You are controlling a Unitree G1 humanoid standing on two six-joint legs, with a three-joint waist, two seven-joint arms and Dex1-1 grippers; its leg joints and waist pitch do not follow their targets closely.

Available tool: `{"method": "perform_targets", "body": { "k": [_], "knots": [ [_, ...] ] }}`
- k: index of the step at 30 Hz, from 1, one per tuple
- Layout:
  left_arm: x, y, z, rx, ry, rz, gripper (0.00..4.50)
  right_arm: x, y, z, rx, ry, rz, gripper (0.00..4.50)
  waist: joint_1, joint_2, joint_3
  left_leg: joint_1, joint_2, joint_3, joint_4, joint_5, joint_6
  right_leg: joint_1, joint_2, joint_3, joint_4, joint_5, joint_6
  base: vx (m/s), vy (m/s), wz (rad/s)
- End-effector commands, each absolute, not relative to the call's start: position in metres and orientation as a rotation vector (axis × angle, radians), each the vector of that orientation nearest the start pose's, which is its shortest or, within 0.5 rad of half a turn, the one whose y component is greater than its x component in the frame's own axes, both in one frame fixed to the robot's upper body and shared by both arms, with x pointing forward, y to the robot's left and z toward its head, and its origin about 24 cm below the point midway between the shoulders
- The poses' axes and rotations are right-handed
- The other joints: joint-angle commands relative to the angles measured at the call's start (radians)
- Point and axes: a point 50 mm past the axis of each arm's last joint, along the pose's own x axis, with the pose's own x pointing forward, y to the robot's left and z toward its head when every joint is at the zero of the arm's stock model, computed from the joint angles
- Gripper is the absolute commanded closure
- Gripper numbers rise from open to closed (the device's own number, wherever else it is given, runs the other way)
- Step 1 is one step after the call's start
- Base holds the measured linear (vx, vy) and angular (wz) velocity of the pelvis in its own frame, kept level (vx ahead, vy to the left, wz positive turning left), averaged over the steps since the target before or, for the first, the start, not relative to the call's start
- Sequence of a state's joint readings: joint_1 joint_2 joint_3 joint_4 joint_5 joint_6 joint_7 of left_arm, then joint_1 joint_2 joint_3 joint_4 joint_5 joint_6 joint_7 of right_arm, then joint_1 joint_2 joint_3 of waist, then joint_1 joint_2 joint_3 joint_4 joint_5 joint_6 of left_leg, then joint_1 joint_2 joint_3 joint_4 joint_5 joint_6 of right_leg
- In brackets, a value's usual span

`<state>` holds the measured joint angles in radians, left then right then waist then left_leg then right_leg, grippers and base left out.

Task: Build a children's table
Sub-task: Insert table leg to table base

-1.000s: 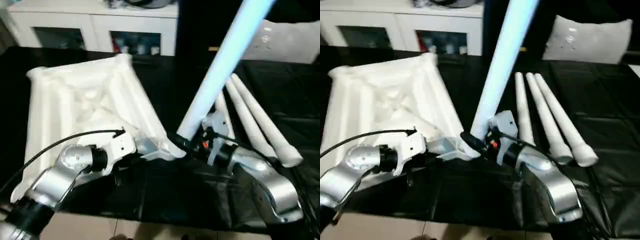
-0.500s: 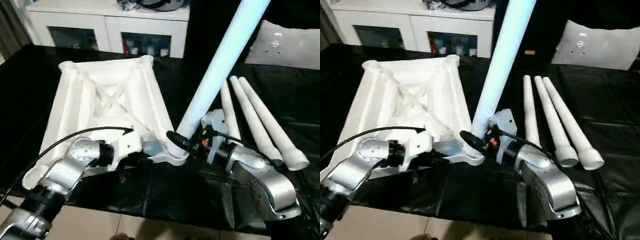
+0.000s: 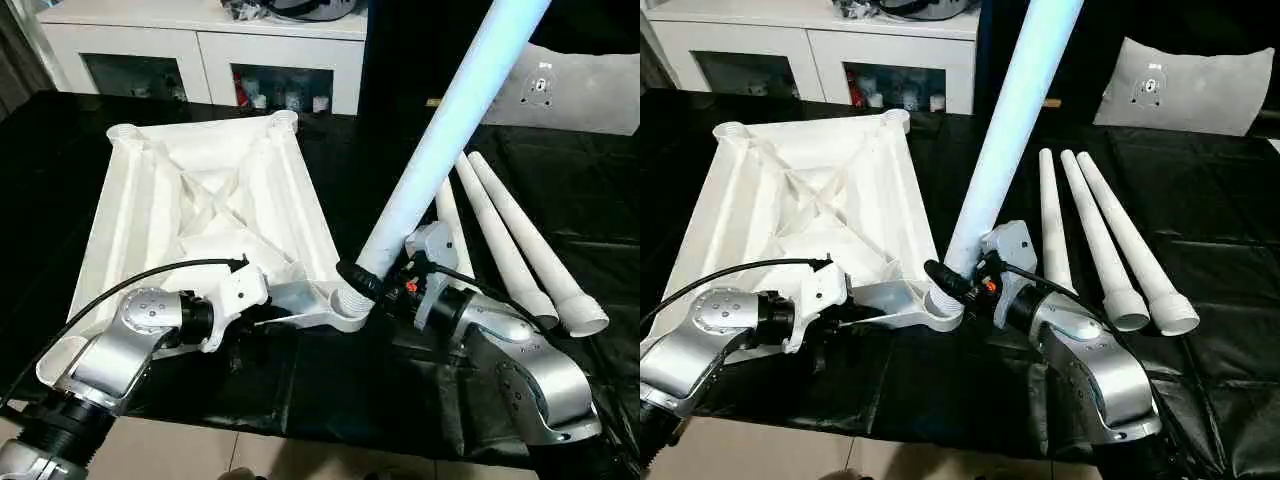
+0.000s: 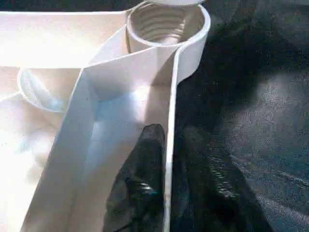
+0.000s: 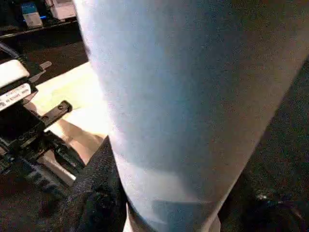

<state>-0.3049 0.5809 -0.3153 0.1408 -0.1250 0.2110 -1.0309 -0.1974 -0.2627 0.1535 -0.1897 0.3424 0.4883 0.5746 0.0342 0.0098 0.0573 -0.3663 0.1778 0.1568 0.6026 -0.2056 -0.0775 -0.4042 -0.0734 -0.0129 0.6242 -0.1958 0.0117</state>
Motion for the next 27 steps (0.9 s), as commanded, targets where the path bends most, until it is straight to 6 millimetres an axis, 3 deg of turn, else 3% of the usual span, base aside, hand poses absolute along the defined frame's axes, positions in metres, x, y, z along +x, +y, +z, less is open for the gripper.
{"method": "perform_targets", "body": {
  "k": [1,2,3,9,14,16,17,18,20,21,23,27],
  "knots": [
    [0.269,0.170,0.047,0.439,0.452,-1.170,3.96,0.268,-0.110,0.095,0.050,0.120,0.845,2.56,0.002,-0.005,-0.056,0.003,0.030,0.001,-0.081,-0.183,-0.004,0.042,-0.042,0.030,-0.077,-0.219,-0.181,0.000,0.000,0.00],
    [0.269,0.170,0.047,0.443,0.454,-1.169,3.96,0.268,-0.110,0.095,0.049,0.119,0.846,2.56,0.002,-0.004,-0.056,0.003,0.030,0.000,-0.082,-0.187,-0.005,0.041,-0.042,0.030,-0.077,-0.228,-0.179,0.000,0.000,0.00],
    [0.269,0.171,0.047,0.450,0.454,-1.162,4.26,0.268,-0.109,0.095,0.047,0.120,0.851,2.56,0.002,-0.003,-0.055,0.004,0.030,0.000,-0.082,-0.192,-0.007,0.040,-0.043,0.030,-0.078,-0.238,-0.176,0.000,0.000,0.00],
    [0.271,0.171,0.050,0.468,0.438,-1.158,4.50,0.268,-0.107,0.093,0.030,0.143,0.877,2.56,-0.002,-0.004,-0.056,0.002,0.030,-0.001,-0.082,-0.192,-0.011,0.041,-0.043,0.030,-0.078,-0.235,-0.171,0.000,0.000,0.00],
    [0.270,0.169,0.052,0.503,0.413,-1.197,4.50,0.271,-0.105,0.086,0.005,0.203,0.885,2.56,-0.003,-0.004,-0.057,0.002,0.029,0.001,-0.080,-0.171,-0.004,0.041,-0.042,0.030,-0.076,-0.197,-0.188,0.000,0.000,0.00],
    [0.265,0.164,0.057,0.513,0.371,-1.291,4.50,0.276,-0.103,0.084,-0.010,0.235,0.902,2.56,-0.004,-0.009,-0.058,-0.001,0.028,0.000,-0.080,-0.154,0.001,0.045,-0.041,0.029,-0.071,-0.176,-0.191,0.000,0.000,0.00],
    [0.265,0.163,0.057,0.513,0.367,-1.303,4.50,0.277,-0.103,0.084,-0.007,0.240,0.906,2.56,-0.003,-0.005,-0.059,0.002,0.029,0.001,-0.077,-0.148,0.001,0.043,-0.042,0.030,-0.070,-0.160,-0.196,0.000,0.000,0.00],
    [0.265,0.162,0.058,0.513,0.362,-1.319,4.50,0.278,-0.103,0.084,-0.003,0.247,0.912,2.56,-0.004,-0.014,-0.059,0.003,0.030,0.003,-0.077,-0.140,0.006,0.043,-0.041,0.030,-0.071,-0.147,-0.200,0.000,0.000,0.00],
    [0.265,0.159,0.059,0.531,0.346,-1.356,4.50,0.279,-0.102,0.084,0.004,0.258,0.936,2.56,0.000,-0.007,-0.060,0.006,0.031,0.004,-0.075,-0.120,0.011,0.042,-0.042,0.029,-0.066,-0.102,-0.213,0.000,0.000,0.00],
    [0.266,0.158,0.060,0.546,0.342,-1.378,4.50,0.279,-0.102,0.084,0.008,0.268,0.951,2.56,0.000,-0.024,-0.060,0.003,0.031,0.006,-0.075,-0.107,0.022,0.047,-0.040,0.029,-0.062,-0.084,-0.214,0.000,0.000,0.00],
    [0.267,0.156,0.060,0.576,0.337,-1.399,4.50,0.278,-0.101,0.084,0.010,0.288,0.980,2.56,0.004,-0.016,-0.059,0.009,0.033,0.007,-0.075,-0.112,0.025,0.041,-0.042,0.029,-0.064,-0.090,-0.220,0.000,0.000,0.00],
    [0.271,0.156,0.061,0.606,0.338,-1.402,4.50,0.276,-0.101,0.080,0.014,0.327,1.009,2.56,0.011,-0.026,-0.058,0.011,0.035,0.009,-0.079,-0.152,0.011,0.041,-0.045,0.029,-0.068,-0.146,-0.206,0.000,0.000,0.00]
  ]
}}
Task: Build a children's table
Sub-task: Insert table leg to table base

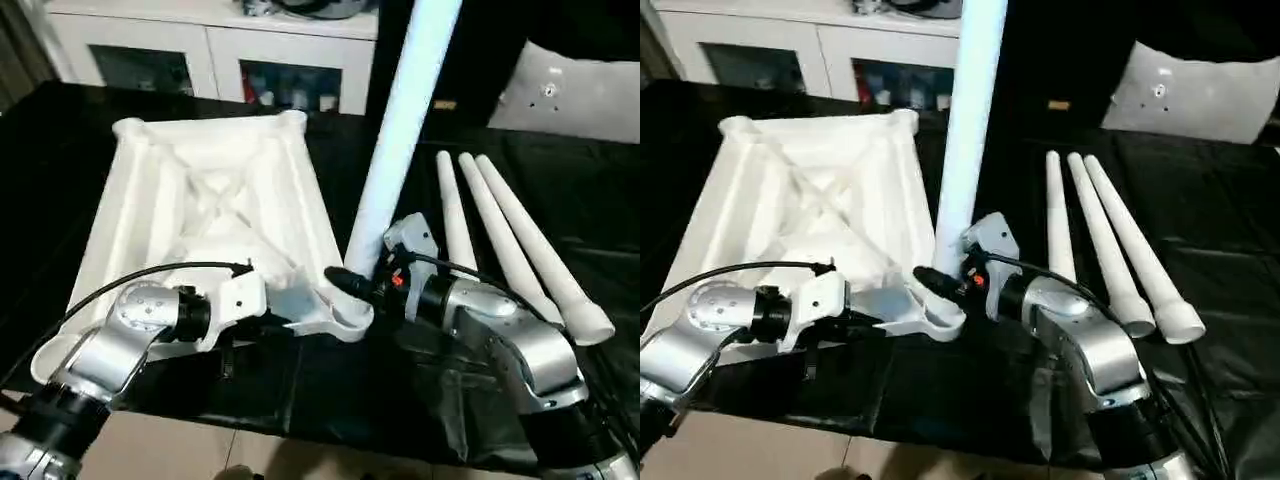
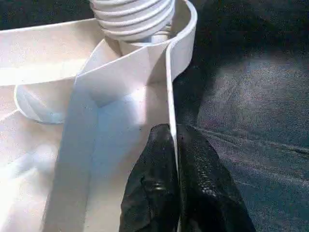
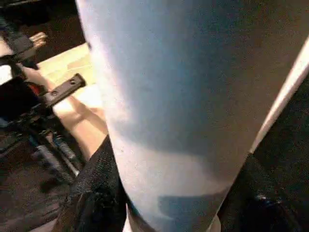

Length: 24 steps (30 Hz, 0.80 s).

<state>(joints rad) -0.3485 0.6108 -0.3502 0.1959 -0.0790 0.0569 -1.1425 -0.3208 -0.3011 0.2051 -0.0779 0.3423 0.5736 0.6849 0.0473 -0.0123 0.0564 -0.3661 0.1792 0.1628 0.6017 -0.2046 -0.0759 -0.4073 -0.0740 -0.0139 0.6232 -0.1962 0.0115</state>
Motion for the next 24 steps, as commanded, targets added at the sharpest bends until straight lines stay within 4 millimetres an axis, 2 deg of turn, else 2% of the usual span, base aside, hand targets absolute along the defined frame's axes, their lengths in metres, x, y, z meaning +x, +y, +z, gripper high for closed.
{"method": "perform_targets", "body": {
  "k": [1,9,10,11,14,15,16,17,18,20,21,22,24],
  "knots": [
    [0.272,0.156,0.061,0.612,0.336,-1.400,4.50,0.276,-0.101,0.079,0.013,0.328,1.011,2.56,-0.001,-0.002,-0.057,0.010,0.034,0.002,-0.079,-0.155,0.002,0.043,-0.046,0.031,-0.066,-0.155,-0.202,0.000,0.000,0.00],
    [0.282,0.156,0.064,0.672,0.267,-1.335,4.50,0.277,-0.107,0.083,-0.023,0.332,1.010,2.56,0.007,-0.008,-0.056,0.012,0.036,0.002,-0.082,-0.210,-0.020,0.039,-0.048,0.033,-0.076,-0.251,-0.167,0.000,0.000,0.00],
    [0.282,0.158,0.063,0.660,0.278,-1.319,4.50,0.277,-0.109,0.084,-0.022,0.325,1.006,2.56,0.008,-0.004,-0.056,0.012,0.036,0.002,-0.082,-0.215,-0.023,0.037,-0.049,0.033,-0.077,-0.262,-0.164,0.000,0.000,0.00],
    [0.282,0.159,0.063,0.638,0.300,-1.307,4.50,0.276,-0.110,0.085,-0.017,0.319,1.001,2.56,0.009,0.003,-0.057,0.011,0.036,0.000,-0.083,-0.218,-0.027,0.037,-0.048,0.033,-0.076,-0.266,-0.163,0.000,0.000,0.00],
    [0.282,0.161,0.062,0.598,0.321,-1.271,4.50,0.275,-0.112,0.085,-0.005,0.313,0.994,2.56,0.007,-0.002,-0.058,0.011,0.036,0.000,-0.083,-0.232,-0.034,0.036,-0.047,0.032,-0.076,-0.277,-0.161,0.000,0.000,0.00],
    [0.281,0.161,0.062,0.558,0.328,-1.260,4.22,0.274,-0.112,0.084,0.000,0.313,0.984,2.56,0.008,-0.001,-0.058,0.011,0.036,0.000,-0.083,-0.231,-0.033,0.035,-0.046,0.031,-0.077,-0.276,-0.163,0.000,0.000,0.00],
    [0.279,0.162,0.062,0.507,0.338,-1.248,4.22,0.273,-0.113,0.081,0.002,0.311,0.968,2.56,0.005,0.009,-0.059,0.011,0.036,0.000,-0.083,-0.234,-0.043,0.036,-0.046,0.031,-0.076,-0.249,-0.172,0.000,0.000,0.00],
    [0.278,0.162,0.061,0.476,0.345,-1.243,3.95,0.273,-0.113,0.080,0.002,0.309,0.958,2.56,0.006,0.008,-0.059,0.009,0.035,-0.001,-0.083,-0.231,-0.042,0.038,-0.045,0.031,-0.074,-0.243,-0.174,0.000,0.000,0.00],
    [0.276,0.162,0.060,0.447,0.345,-1.238,3.95,0.273,-0.113,0.079,0.014,0.303,0.944,2.56,0.007,0.012,-0.060,0.008,0.034,-0.001,-0.082,-0.227,-0.042,0.038,-0.045,0.031,-0.073,-0.237,-0.176,0.000,0.000,0.00],
    [0.276,0.162,0.060,0.436,0.341,-1.236,3.83,0.273,-0.113,0.079,0.022,0.299,0.937,2.56,0.006,0.010,-0.062,0.008,0.034,0.000,-0.081,-0.221,-0.037,0.038,-0.044,0.030,-0.072,-0.211,-0.186,0.000,0.000,0.00],
    [0.276,0.162,0.059,0.446,0.339,-1.224,3.70,0.273,-0.113,0.079,0.025,0.297,0.936,2.56,0.007,0.015,-0.063,0.009,0.034,-0.001,-0.081,-0.215,-0.035,0.039,-0.042,0.029,-0.071,-0.192,-0.191,0.000,0.000,0.00],
    [0.275,0.163,0.057,0.456,0.343,-1.215,3.52,0.273,-0.113,0.079,0.025,0.296,0.935,2.56,0.006,0.013,-0.062,0.010,0.034,0.000,-0.081,-0.220,-0.032,0.038,-0.040,0.029,-0.072,-0.186,-0.192,0.000,0.000,0.00],
    [0.273,0.165,0.055,0.465,0.363,-1.216,3.49,0.272,-0.112,0.078,0.026,0.295,0.933,2.56,0.006,0.018,-0.061,0.011,0.034,-0.001,-0.082,-0.237,-0.034,0.038,-0.041,0.029,-0.073,-0.197,-0.191,0.000,0.000,0.00]
  ]
}}
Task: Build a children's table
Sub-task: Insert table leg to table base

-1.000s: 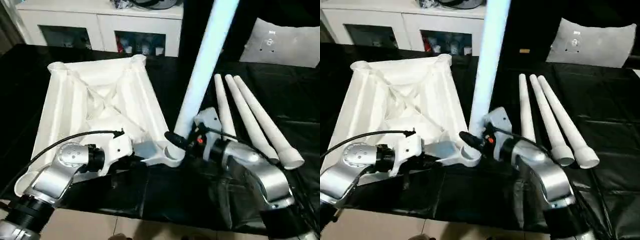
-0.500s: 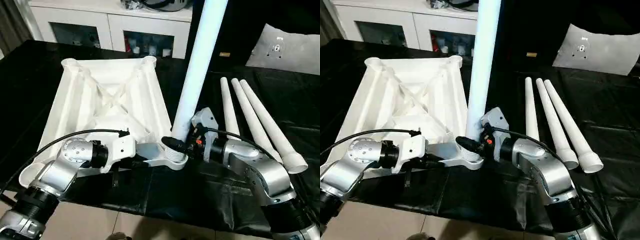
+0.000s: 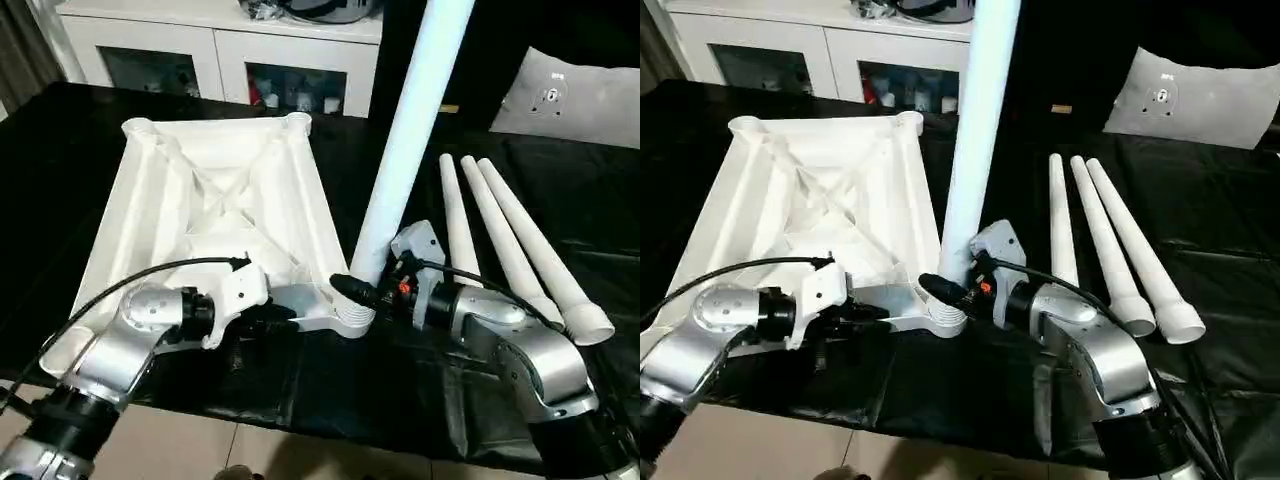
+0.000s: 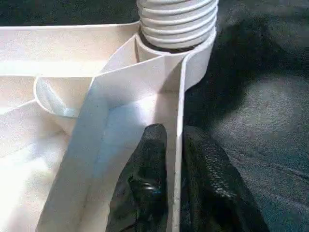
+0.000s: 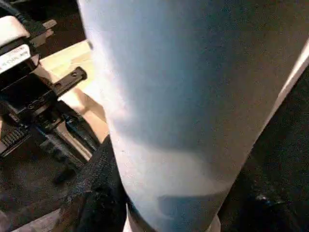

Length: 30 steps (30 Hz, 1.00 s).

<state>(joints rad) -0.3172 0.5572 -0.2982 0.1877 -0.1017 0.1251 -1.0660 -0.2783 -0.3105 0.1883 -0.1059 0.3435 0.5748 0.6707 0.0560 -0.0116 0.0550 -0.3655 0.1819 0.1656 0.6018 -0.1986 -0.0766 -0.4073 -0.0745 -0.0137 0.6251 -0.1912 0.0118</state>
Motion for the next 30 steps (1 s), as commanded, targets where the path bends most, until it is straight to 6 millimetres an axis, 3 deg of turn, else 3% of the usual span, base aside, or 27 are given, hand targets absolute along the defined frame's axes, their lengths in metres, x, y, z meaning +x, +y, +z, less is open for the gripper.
{"method": "perform_targets", "body": {
  "k": [1,5,6,9,15,19,20,26,27,30],
  "knots": [
    [0.272,0.165,0.054,0.463,0.380,-1.221,3.49,0.272,-0.112,0.078,0.028,0.295,0.933,2.56,-0.003,0.016,-0.059,0.010,0.031,-0.004,-0.083,-0.251,-0.035,0.039,-0.041,0.029,-0.076,-0.213,-0.189,0.000,0.000,0.00],
    [0.273,0.170,0.051,0.495,0.408,-1.194,3.49,0.271,-0.111,0.077,0.028,0.294,0.932,2.56,-0.004,0.018,-0.059,0.011,0.031,-0.005,-0.085,-0.263,-0.039,0.039,-0.041,0.029,-0.078,-0.227,-0.183,0.000,0.000,0.00],
    [0.273,0.170,0.051,0.495,0.408,-1.194,3.85,0.271,-0.111,0.077,0.028,0.294,0.932,2.56,-0.004,0.017,-0.059,0.011,0.031,-0.005,-0.084,-0.262,-0.038,0.038,-0.040,0.029,-0.078,-0.226,-0.181,0.000,0.000,0.00],
    [0.273,0.171,0.050,0.542,0.442,-1.211,3.91,0.269,-0.110,0.076,0.025,0.295,0.934,2.56,-0.003,0.023,-0.059,0.012,0.031,-0.006,-0.085,-0.270,-0.041,0.037,-0.041,0.029,-0.079,-0.234,-0.179,0.000,0.000,0.00],
    [0.274,0.169,0.051,0.547,0.442,-1.214,4.49,0.269,-0.108,0.075,0.024,0.295,0.936,2.56,-0.005,0.024,-0.059,0.012,0.030,-0.008,-0.086,-0.287,-0.044,0.035,-0.041,0.029,-0.081,-0.266,-0.173,0.000,0.000,0.00],
    [0.276,0.166,0.050,0.589,0.438,-1.250,4.50,0.269,-0.106,0.072,0.013,0.318,0.959,2.56,-0.006,0.024,-0.062,0.010,0.029,-0.007,-0.085,-0.266,-0.041,0.038,-0.040,0.029,-0.078,-0.219,-0.181,0.000,0.000,0.00],
    [0.277,0.165,0.051,0.596,0.426,-1.269,4.50,0.269,-0.106,0.071,0.008,0.329,0.965,2.56,-0.007,0.020,-0.061,0.010,0.029,-0.006,-0.084,-0.265,-0.039,0.038,-0.039,0.029,-0.079,-0.219,-0.182,0.000,0.000,0.00],
    [0.277,0.156,0.060,0.635,0.376,-1.429,4.50,0.270,-0.106,0.066,-0.011,0.365,0.987,2.57,-0.004,0.020,-0.063,0.012,0.030,-0.006,-0.084,-0.257,-0.038,0.038,-0.043,0.030,-0.078,-0.221,-0.184,0.000,0.000,0.00],
    [0.280,0.154,0.063,0.665,0.363,-1.453,4.50,0.270,-0.107,0.065,-0.021,0.377,0.994,2.57,-0.004,0.015,-0.063,0.009,0.030,-0.005,-0.084,-0.246,-0.036,0.039,-0.042,0.030,-0.076,-0.203,-0.187,0.000,0.000,0.00],
    [0.283,0.151,0.068,0.672,0.345,-1.485,4.50,0.270,-0.108,0.063,-0.021,0.388,0.993,2.57,0.000,0.018,-0.064,0.010,0.030,-0.004,-0.082,-0.229,-0.033,0.040,-0.043,0.029,-0.074,-0.182,-0.194,0.000,0.000,0.00]
  ]
}}
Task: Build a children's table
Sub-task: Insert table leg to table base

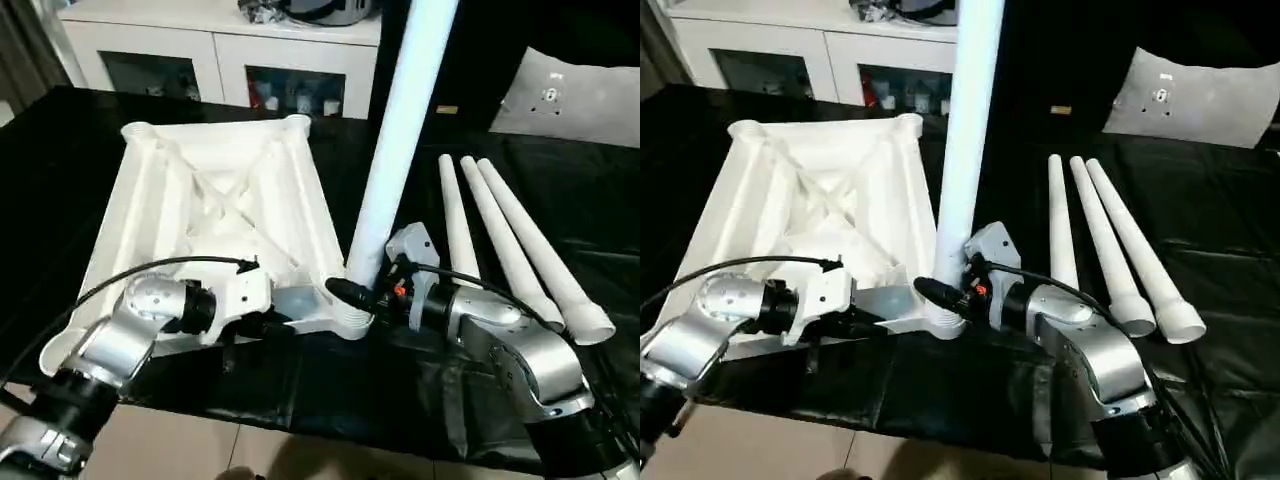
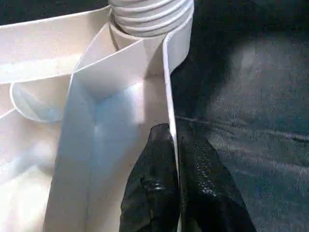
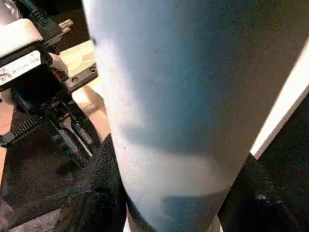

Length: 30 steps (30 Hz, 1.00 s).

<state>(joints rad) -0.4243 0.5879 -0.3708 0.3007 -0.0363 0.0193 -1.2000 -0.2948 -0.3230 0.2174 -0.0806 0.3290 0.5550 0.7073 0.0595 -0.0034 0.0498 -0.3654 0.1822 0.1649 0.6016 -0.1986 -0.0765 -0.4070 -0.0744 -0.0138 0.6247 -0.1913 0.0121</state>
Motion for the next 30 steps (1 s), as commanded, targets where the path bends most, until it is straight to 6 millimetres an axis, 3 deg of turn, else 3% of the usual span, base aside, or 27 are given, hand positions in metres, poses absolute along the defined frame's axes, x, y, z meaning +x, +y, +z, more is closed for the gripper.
{"method": "perform_targets", "body": {
  "k": [1,5,6,7,8,9,10,12,13,15,16,17,18,20,22,26,30],
  "knots": [
    [0.284,0.151,0.068,0.672,0.345,-1.486,4.50,0.270,-0.108,0.063,-0.021,0.388,0.992,2.58,-0.003,0.010,-0.059,0.012,0.030,-0.002,-0.082,-0.227,-0.034,0.039,-0.043,0.030,-0.073,-0.176,-0.196,0.000,0.000,0.00],
    [0.288,0.150,0.071,0.683,0.329,-1.502,4.50,0.269,-0.111,0.061,-0.017,0.396,0.987,2.58,-0.002,0.013,-0.060,0.011,0.030,-0.002,-0.081,-0.219,-0.035,0.042,-0.043,0.029,-0.071,-0.152,-0.202,0.000,0.000,0.00],
    [0.290,0.149,0.072,0.675,0.317,-1.506,4.50,0.267,-0.113,0.060,-0.015,0.403,0.983,2.58,-0.001,0.019,-0.061,0.012,0.030,-0.002,-0.081,-0.221,-0.038,0.042,-0.044,0.029,-0.070,-0.145,-0.205,0.000,0.000,0.00],
    [0.290,0.149,0.072,0.674,0.316,-1.506,4.50,0.267,-0.113,0.059,-0.015,0.404,0.982,2.58,-0.001,0.017,-0.061,0.012,0.030,-0.001,-0.081,-0.222,-0.038,0.042,-0.043,0.029,-0.072,-0.143,-0.205,0.000,0.000,0.00],
    [0.291,0.149,0.073,0.674,0.311,-1.509,4.50,0.266,-0.114,0.059,-0.014,0.407,0.980,2.58,0.001,0.022,-0.061,0.012,0.030,-0.003,-0.081,-0.225,-0.040,0.043,-0.044,0.029,-0.069,-0.139,-0.208,0.000,0.000,0.00],
    [0.292,0.149,0.073,0.675,0.309,-1.511,4.50,0.266,-0.114,0.058,-0.013,0.408,0.979,2.58,0.000,0.018,-0.062,0.012,0.031,-0.003,-0.081,-0.227,-0.041,0.044,-0.044,0.028,-0.070,-0.136,-0.209,0.000,0.000,0.00],
    [0.293,0.148,0.074,0.666,0.299,-1.510,4.50,0.265,-0.115,0.057,-0.013,0.410,0.973,2.58,0.002,0.032,-0.062,0.013,0.030,-0.004,-0.081,-0.229,-0.045,0.043,-0.045,0.028,-0.068,-0.132,-0.211,0.000,0.000,0.00],
    [0.295,0.147,0.074,0.650,0.288,-1.487,4.50,0.264,-0.117,0.055,-0.002,0.405,0.953,2.58,0.001,0.028,-0.060,0.015,0.031,-0.003,-0.082,-0.249,-0.047,0.043,-0.042,0.027,-0.072,-0.130,-0.214,0.000,0.000,0.00],
    [0.296,0.147,0.075,0.634,0.281,-1.464,4.50,0.264,-0.118,0.055,0.008,0.400,0.938,2.58,0.002,0.036,-0.060,0.014,0.031,-0.004,-0.082,-0.248,-0.049,0.043,-0.044,0.028,-0.069,-0.121,-0.218,0.000,0.000,0.00],
    [0.299,0.148,0.074,0.601,0.277,-1.416,4.50,0.263,-0.118,0.053,0.033,0.390,0.922,2.58,0.001,0.029,-0.059,0.014,0.031,-0.004,-0.083,-0.259,-0.046,0.046,-0.043,0.027,-0.072,-0.132,-0.221,0.000,0.000,0.00],
    [0.300,0.149,0.073,0.583,0.273,-1.385,4.50,0.262,-0.118,0.053,0.053,0.380,0.911,2.58,0.004,0.061,-0.054,0.016,0.030,-0.007,-0.084,-0.281,-0.052,0.039,-0.045,0.027,-0.073,-0.148,-0.223,0.000,0.000,0.00],
    [0.300,0.149,0.073,0.583,0.273,-1.385,4.50,0.262,-0.118,0.053,0.053,0.380,0.911,2.58,-0.001,0.046,-0.053,0.016,0.031,-0.003,-0.085,-0.298,-0.050,0.040,-0.043,0.026,-0.080,-0.159,-0.222,0.000,0.000,0.00],
    [0.300,0.151,0.072,0.559,0.272,-1.353,4.50,0.262,-0.119,0.051,0.074,0.373,0.897,2.58,0.001,0.042,-0.055,0.017,0.030,-0.006,-0.086,-0.309,-0.050,0.045,-0.044,0.025,-0.078,-0.178,-0.222,0.000,0.000,0.00],
    [0.300,0.155,0.069,0.504,0.270,-1.287,4.50,0.260,-0.121,0.045,0.124,0.361,0.855,2.58,-0.002,0.047,-0.050,0.010,0.030,-0.007,-0.087,-0.296,-0.041,0.043,-0.048,0.026,-0.082,-0.203,-0.217,0.000,0.000,0.00],
    [0.296,0.156,0.067,0.478,0.274,-1.288,4.50,0.257,-0.124,0.039,0.152,0.364,0.833,2.58,-0.005,0.041,-0.049,0.008,0.030,-0.007,-0.088,-0.297,-0.037,0.044,-0.048,0.027,-0.085,-0.217,-0.213,0.000,0.000,0.00],
    [0.290,0.156,0.061,0.490,0.298,-1.323,4.50,0.249,-0.127,0.027,0.161,0.381,0.827,2.58,-0.009,0.044,-0.045,0.009,0.032,-0.008,-0.093,-0.299,-0.023,0.039,-0.045,0.027,-0.091,-0.260,-0.195,0.000,0.000,0.00],
    [0.288,0.157,0.060,0.538,0.315,-1.355,4.50,0.244,-0.128,0.018,0.000,0.423,0.879,2.58,-0.012,0.042,-0.043,0.008,0.032,-0.007,-0.095,-0.284,-0.018,0.039,-0.043,0.026,-0.090,-0.233,-0.189,0.000,0.000,0.00]
  ]
}}
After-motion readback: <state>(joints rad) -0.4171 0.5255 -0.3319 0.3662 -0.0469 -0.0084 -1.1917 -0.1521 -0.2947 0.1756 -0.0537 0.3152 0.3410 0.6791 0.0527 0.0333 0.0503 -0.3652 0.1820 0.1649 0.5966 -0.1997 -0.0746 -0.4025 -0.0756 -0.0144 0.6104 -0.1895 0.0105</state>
